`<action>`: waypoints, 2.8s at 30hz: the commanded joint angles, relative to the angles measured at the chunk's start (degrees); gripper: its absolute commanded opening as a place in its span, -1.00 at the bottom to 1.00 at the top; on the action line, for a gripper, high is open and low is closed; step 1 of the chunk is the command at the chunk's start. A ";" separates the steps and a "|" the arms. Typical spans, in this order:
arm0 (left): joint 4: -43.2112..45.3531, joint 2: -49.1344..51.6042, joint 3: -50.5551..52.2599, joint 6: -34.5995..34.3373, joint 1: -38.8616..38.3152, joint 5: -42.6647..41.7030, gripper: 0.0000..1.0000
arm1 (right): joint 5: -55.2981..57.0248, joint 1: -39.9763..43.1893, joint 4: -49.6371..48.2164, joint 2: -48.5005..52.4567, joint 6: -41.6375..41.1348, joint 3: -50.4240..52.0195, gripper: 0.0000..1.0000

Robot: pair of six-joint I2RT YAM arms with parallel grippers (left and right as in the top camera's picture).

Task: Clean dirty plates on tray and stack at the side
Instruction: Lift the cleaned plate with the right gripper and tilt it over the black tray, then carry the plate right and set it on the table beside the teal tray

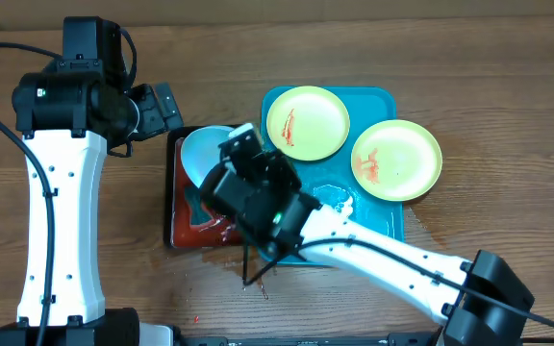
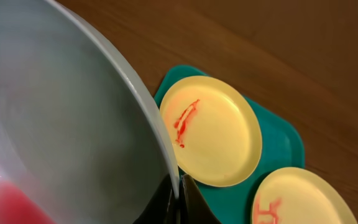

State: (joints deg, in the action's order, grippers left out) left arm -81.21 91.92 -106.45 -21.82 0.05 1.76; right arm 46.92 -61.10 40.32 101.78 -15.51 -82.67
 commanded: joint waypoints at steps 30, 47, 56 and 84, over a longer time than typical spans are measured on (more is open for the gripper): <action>0.04 -0.87 -1.18 1.07 0.33 1.22 1.00 | 19.10 -8.37 -0.42 -1.20 -1.16 -1.36 -0.93; 0.04 -0.87 -1.18 1.07 0.33 1.22 0.99 | 19.08 -8.37 -0.42 -1.20 -1.18 -1.36 -0.93; 0.04 -0.87 -1.18 1.07 0.33 1.22 1.00 | 18.38 -7.56 -0.42 -1.20 -1.25 -1.36 -0.93; 0.04 -0.87 -1.18 1.05 0.33 1.22 1.00 | -20.28 9.73 5.60 -6.27 -23.93 -2.89 -0.93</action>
State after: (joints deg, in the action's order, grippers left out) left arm -81.21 91.92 -106.45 -21.82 0.05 2.22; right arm 40.05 -57.19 46.15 101.06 -33.30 -82.67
